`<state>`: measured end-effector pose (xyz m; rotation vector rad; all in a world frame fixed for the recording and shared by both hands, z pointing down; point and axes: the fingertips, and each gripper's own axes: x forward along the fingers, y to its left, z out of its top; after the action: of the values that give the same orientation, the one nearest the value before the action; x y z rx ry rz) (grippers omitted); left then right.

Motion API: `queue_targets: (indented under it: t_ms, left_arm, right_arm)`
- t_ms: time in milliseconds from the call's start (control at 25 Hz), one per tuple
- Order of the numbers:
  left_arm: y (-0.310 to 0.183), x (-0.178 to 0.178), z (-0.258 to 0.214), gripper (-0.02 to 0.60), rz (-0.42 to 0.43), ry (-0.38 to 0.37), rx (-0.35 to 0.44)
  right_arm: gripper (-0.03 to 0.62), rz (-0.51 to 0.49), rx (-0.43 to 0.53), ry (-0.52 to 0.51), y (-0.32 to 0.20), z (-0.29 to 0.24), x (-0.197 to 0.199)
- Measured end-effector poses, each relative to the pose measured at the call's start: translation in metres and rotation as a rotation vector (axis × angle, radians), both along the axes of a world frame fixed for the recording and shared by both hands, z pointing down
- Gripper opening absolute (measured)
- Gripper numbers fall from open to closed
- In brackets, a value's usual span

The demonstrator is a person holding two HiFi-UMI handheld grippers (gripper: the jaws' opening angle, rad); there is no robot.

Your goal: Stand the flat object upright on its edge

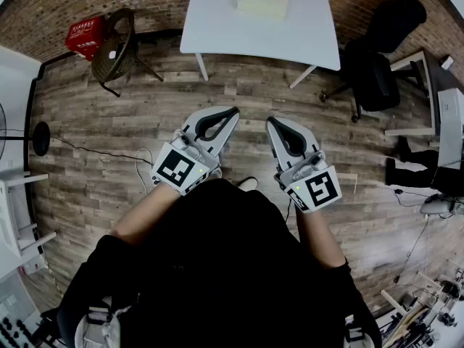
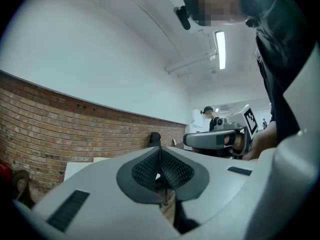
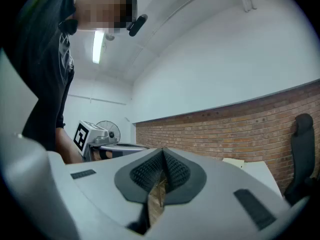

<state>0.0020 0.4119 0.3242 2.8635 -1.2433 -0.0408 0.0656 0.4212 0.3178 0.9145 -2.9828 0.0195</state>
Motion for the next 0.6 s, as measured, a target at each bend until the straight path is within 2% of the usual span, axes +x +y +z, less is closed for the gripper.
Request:
queue_targets:
  t_ms: [240,600]
  left_arm:
    - [-0.005,-0.013,0.001,0.02,-0.016,-0.003,0.0]
    - [-0.043,-0.047,0.0,0.02,-0.013,-0.01,0.004]
  right_arm:
    - [-0.001,-0.005,-0.005,0.013,-0.005,0.006,-0.01]
    - [0.005,0.028,-0.017,-0.005,-0.043,0.006,-0.037]
